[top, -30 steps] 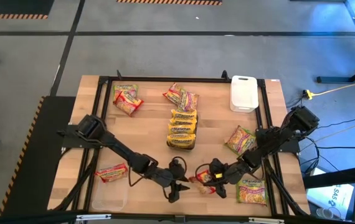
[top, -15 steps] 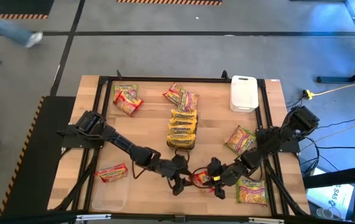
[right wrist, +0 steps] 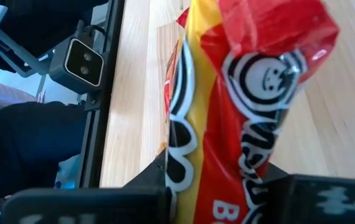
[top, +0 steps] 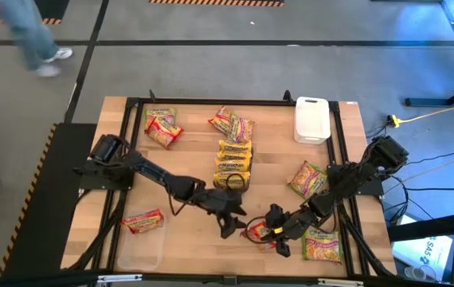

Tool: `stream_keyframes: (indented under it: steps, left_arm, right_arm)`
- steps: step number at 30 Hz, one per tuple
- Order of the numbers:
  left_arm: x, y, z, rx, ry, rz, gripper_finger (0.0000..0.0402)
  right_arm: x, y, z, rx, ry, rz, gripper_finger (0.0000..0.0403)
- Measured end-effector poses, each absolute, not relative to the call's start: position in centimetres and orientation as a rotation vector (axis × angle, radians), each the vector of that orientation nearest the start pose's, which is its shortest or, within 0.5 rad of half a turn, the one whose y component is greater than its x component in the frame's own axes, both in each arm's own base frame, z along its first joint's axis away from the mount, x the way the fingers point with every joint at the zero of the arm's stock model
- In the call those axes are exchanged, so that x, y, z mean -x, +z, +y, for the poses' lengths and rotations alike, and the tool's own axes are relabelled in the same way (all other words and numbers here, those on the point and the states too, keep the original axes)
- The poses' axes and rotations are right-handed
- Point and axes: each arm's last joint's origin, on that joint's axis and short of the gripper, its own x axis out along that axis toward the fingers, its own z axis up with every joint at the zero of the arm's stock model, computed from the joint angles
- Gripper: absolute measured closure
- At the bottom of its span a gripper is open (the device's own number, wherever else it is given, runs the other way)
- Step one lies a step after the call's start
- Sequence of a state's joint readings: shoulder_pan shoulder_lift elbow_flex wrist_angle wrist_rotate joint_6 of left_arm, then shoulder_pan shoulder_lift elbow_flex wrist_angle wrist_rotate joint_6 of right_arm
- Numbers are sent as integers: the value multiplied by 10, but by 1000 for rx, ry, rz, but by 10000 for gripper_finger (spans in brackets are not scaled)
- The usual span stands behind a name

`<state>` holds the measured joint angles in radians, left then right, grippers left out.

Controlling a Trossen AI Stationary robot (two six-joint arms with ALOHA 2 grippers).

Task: Sort Maruchan noodles
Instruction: Put the red noodle pack into the transparent bin

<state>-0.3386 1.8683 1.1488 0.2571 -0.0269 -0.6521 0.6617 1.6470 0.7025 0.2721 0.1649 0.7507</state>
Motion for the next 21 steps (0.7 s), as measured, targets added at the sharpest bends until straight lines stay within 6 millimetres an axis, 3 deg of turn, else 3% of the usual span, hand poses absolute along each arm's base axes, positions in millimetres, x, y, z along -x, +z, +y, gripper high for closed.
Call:
stream_keyframes:
  steps: [9,14,21]
  left_arm:
    - [-387,174,-160,520,-141,489,162]
    - [-391,162,-162,525,-135,494,162]
    - [-391,164,-162,523,-129,473,162]
  right_arm:
    - [-251,146,180,-451,184,716,341]
    - [-256,152,182,-459,232,647,341]
    - [-260,158,184,-418,215,619,341]
